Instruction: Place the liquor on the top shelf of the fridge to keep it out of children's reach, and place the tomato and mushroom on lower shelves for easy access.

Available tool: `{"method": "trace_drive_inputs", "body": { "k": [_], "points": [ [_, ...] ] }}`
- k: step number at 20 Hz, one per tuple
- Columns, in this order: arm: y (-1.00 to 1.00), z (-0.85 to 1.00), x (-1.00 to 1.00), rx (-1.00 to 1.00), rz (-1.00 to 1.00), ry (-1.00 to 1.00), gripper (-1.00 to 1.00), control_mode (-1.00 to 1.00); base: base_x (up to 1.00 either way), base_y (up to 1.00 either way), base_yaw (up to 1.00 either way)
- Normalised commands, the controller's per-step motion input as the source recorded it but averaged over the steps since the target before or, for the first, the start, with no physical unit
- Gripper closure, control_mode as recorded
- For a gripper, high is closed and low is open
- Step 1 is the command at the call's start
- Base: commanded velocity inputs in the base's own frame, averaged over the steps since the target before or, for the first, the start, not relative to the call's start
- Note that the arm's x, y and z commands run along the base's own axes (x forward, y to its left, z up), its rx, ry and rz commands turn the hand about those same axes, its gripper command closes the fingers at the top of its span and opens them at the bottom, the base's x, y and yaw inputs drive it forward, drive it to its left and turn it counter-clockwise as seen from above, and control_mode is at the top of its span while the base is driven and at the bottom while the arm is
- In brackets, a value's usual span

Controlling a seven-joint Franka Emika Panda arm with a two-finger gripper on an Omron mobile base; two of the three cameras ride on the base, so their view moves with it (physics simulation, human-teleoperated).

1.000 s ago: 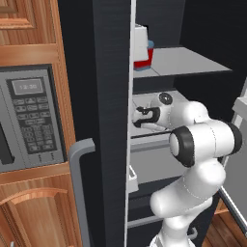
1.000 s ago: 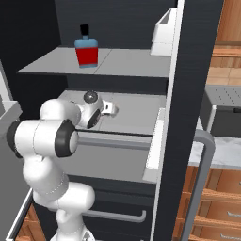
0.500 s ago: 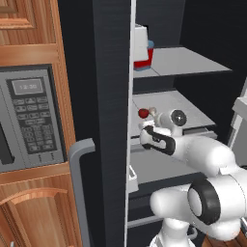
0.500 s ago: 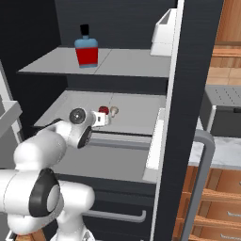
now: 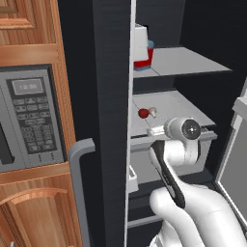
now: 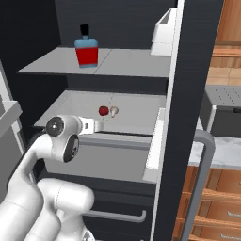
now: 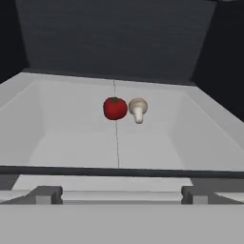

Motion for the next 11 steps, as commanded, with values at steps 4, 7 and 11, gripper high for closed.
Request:
{"method": "trace_drive_inputs", "body": {
  "k": [4,7,11],
  "points": [
    [-0.12,0.94,-0.74,-0.01,-0.03,0.00,-1.00,-1.00,0.00,0.00,0.00],
    [-0.17,0.86,-0.70,0.00,-0.03,0.00,-1.00,-1.00,0.00,0.00,0.00],
    [-0.17,0.66,-0.77,0.00,-0.01,0.02,-1.00,-1.00,0.00,0.00,0.00]
  ]
}}
